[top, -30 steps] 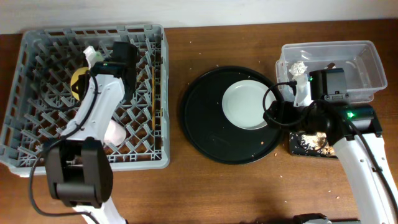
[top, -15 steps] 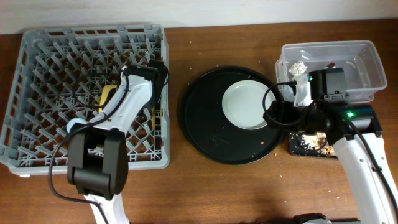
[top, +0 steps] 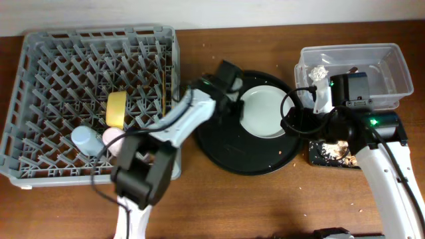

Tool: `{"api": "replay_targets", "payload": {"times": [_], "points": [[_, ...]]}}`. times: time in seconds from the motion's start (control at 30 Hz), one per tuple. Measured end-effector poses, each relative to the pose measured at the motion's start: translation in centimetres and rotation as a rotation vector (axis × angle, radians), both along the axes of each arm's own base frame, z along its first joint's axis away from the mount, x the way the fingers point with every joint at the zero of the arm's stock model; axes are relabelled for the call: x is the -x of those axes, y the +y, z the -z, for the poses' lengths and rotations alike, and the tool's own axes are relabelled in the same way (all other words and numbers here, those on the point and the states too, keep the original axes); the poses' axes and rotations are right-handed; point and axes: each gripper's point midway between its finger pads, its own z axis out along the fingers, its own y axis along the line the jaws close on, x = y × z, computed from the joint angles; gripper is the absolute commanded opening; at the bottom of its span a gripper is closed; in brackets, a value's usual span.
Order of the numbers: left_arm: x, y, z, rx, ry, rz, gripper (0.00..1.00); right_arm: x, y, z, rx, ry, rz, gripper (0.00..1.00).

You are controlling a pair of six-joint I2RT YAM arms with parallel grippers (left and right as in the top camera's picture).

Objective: Sort waste into correct bins and load items into the dishwasher rack
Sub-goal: 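Grasp the white plate with the left gripper and stand it in the rack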

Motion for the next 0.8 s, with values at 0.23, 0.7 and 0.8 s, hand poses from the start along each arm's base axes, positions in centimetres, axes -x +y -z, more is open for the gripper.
{"api": "replay_targets", "payload": {"times": [0.23, 0.7, 0.8], "points": [[0.9, -2.4, 2.8, -0.1, -0.053, -0.051, 0.35, 0.0, 0.0, 0.0, 0.0, 0.001, 0.0, 0.77], [-2.8, 28.1, -20.6, -0.354, -0.259, -0.712, 0.0, 0.0, 0.0, 0.0, 0.0, 0.0, 0.0, 0.78], [1.5, 38.4, -30.2, -0.697, -0.538, -0.939, 0.0, -0.1, 0.0, 0.0, 0.0, -0.006, -0.001, 0.79]]}}
